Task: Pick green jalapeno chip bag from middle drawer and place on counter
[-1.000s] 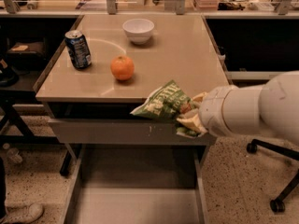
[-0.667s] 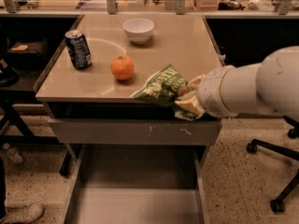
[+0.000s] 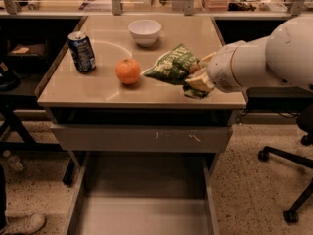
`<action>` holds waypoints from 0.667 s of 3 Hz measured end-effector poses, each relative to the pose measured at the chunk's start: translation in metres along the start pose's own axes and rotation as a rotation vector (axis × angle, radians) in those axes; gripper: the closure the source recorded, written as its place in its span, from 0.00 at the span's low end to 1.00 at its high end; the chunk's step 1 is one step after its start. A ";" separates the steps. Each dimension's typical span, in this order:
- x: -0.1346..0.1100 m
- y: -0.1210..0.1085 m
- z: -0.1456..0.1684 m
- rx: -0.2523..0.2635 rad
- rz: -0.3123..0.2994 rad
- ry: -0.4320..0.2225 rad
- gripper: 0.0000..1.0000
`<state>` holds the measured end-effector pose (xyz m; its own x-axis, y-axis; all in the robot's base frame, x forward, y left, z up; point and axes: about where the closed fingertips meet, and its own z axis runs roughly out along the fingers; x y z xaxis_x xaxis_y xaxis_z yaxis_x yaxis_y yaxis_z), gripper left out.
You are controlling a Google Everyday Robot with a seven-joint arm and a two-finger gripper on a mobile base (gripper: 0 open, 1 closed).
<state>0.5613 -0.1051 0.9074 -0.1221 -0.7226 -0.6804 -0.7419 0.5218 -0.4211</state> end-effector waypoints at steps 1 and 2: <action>0.015 -0.037 0.022 0.016 0.044 0.021 1.00; 0.035 -0.066 0.045 0.019 0.089 0.052 1.00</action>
Offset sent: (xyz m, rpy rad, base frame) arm 0.1172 -0.0662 -0.0444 0.0292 0.1018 -0.1470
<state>0.6356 -0.1438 0.8845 -0.2219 -0.6951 -0.6838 -0.7142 0.5933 -0.3713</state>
